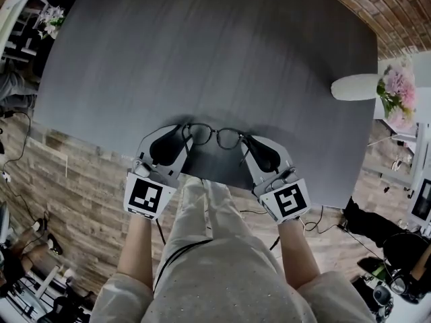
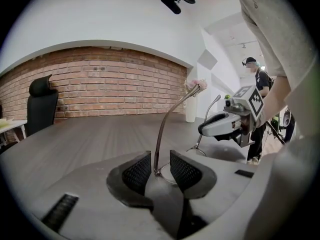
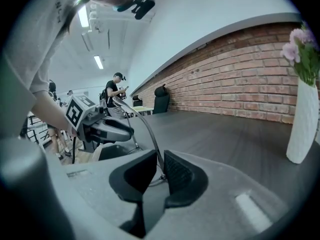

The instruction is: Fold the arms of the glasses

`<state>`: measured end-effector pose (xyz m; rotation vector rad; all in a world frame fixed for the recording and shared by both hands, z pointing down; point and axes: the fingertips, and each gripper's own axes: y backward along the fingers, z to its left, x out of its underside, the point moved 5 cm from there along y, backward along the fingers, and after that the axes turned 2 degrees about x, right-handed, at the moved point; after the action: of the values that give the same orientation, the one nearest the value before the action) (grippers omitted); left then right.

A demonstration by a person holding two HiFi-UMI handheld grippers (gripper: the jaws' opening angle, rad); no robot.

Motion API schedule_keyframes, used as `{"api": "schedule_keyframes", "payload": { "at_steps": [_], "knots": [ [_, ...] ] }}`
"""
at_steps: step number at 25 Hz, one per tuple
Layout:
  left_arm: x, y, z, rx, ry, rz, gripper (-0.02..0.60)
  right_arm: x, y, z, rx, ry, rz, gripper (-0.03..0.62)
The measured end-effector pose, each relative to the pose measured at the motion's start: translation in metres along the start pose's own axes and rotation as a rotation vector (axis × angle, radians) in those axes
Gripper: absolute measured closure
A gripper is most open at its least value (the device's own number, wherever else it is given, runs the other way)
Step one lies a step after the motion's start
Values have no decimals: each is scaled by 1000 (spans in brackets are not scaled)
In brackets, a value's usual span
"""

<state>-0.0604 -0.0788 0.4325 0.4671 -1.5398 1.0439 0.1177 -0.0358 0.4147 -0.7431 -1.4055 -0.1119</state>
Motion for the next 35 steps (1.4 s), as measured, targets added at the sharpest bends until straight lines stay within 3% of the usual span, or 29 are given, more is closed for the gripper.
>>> {"api": "schedule_keyframes", "payload": {
  "at_steps": [16, 22, 27, 35],
  "knots": [
    [11, 11, 9, 18, 26, -1, 466, -9, -26, 20, 1, 333, 156, 574],
    [12, 19, 6, 95, 0, 7, 465, -10, -39, 29, -16, 435, 188, 574],
    [15, 23, 5, 105, -17, 19, 466, -11, -48, 36, -25, 521, 206, 574],
    [17, 29, 1, 141, -40, 23, 466, -6, -60, 49, -72, 779, 253, 574]
  ]
}}
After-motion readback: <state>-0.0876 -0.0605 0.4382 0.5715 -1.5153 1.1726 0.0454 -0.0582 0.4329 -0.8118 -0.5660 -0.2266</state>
